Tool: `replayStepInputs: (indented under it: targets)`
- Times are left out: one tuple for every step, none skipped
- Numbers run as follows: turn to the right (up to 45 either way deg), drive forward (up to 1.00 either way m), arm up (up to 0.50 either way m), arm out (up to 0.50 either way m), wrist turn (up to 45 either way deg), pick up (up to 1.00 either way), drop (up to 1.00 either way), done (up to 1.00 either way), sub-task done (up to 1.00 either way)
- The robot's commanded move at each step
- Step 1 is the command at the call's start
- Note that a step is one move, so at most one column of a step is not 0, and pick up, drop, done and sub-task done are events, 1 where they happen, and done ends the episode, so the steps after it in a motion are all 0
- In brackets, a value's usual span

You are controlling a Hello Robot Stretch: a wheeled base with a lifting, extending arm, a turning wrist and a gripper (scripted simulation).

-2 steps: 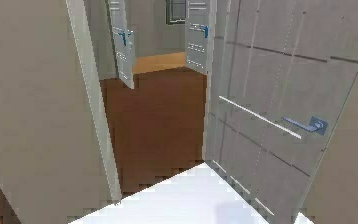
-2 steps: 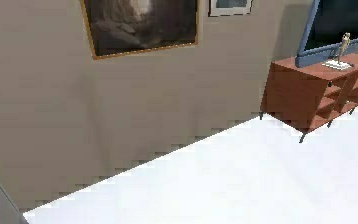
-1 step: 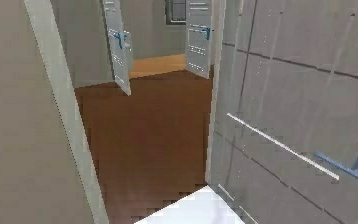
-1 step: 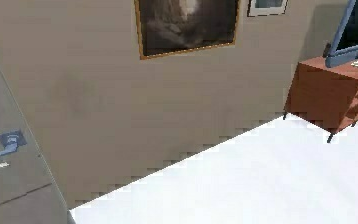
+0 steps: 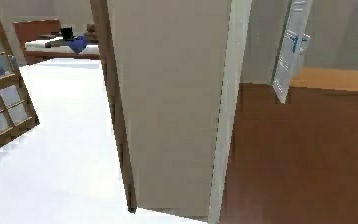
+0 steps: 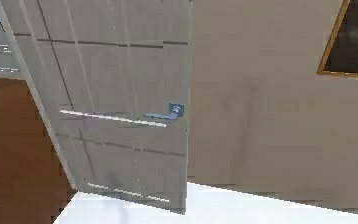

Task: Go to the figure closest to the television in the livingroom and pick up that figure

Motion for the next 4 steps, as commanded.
replayStepInputs:
  targets:
    - [-39.0, 0.00, 0.00, 0.00, 0.0, 0.00, 0.00, 0.00, 0.00]
    - [0.0, 0.35, 0.00, 0.00, 0.0, 0.00, 0.00, 0.00, 0.00]
    - [-45.0, 0.00, 0.00, 0.00, 0.0, 0.00, 0.00, 0.00, 0.00]
    - [-45.0, 0.00, 0.00, 0.00, 0.0, 0.00, 0.00, 0.00, 0.00]
